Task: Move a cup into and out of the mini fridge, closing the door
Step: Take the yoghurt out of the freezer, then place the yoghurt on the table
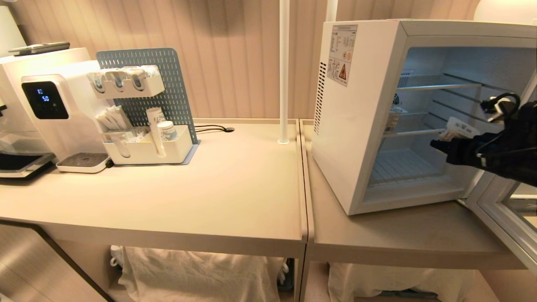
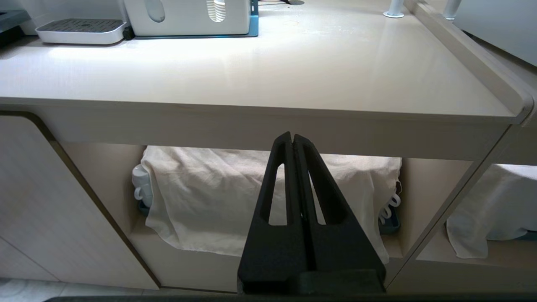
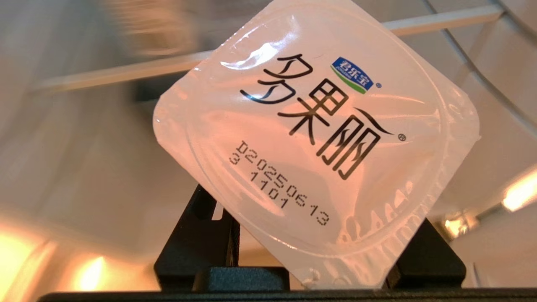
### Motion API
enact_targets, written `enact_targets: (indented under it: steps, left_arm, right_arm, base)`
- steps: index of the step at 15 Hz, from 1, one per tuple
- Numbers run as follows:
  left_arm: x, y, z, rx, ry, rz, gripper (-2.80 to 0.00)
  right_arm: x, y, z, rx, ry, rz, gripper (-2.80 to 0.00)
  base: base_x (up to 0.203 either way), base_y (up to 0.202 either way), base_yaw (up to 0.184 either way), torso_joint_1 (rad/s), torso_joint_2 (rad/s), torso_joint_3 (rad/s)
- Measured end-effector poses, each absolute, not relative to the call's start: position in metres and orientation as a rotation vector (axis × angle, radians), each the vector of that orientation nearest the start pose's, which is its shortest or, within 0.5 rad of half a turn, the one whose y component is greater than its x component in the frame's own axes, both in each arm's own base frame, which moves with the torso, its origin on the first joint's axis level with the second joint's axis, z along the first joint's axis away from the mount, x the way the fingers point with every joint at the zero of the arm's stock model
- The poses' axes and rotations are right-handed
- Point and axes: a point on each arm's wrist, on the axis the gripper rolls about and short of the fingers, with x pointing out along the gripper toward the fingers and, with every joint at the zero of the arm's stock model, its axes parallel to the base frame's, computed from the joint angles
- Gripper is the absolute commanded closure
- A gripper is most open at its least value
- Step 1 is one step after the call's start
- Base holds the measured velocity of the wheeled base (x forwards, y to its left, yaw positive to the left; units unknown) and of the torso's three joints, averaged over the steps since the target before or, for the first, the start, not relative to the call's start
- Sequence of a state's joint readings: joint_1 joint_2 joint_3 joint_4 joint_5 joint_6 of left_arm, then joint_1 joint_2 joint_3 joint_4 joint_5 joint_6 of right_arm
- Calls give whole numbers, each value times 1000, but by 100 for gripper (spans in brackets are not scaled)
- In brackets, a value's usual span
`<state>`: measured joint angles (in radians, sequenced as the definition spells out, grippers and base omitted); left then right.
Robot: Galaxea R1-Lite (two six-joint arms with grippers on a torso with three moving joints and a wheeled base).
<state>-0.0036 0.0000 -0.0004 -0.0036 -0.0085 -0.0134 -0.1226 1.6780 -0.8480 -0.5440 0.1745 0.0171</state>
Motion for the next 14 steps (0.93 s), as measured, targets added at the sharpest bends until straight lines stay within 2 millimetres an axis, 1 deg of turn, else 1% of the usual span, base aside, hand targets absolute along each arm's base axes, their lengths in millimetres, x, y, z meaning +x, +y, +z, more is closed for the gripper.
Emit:
enact_targets:
  steps: [1,4,7,9,10,12,14]
  left_arm:
    - [-23,0,76,-13,-4,-11,0]
    - [-23,0,76,-13,-4,-13,0]
    - [-23,0,76,-13,-4,-12,0]
    - [-23,0,76,-13,-4,-11,0]
    - [-23,0,76,-13,-5,-12,0]
    - [-23,0,76,-13,-5,-13,0]
    - [-23,0,76,-11,-5,-11,0]
  right_arm:
    - [283,-31,199,65,262,71,0]
    - [218,-26,219,81,205,145,0]
    - [146,-24,234,95,171,227,0]
    - [99,-16,235,105,172,281,0]
    - [80,-11,232,117,183,306,0]
    - [47,0,227,134,194,365,0]
    - [18,10,229,134,200,440,0]
  base:
    - [0,0,0,0,0,0]
    - [0,0,0,0,0,0]
    - [0,0,0,0,0,0]
    - [0,0,0,0,0,0]
    - [0,0,0,0,0,0]
    - [0,0,0,0,0,0]
    - [0,0,0,0,0,0]
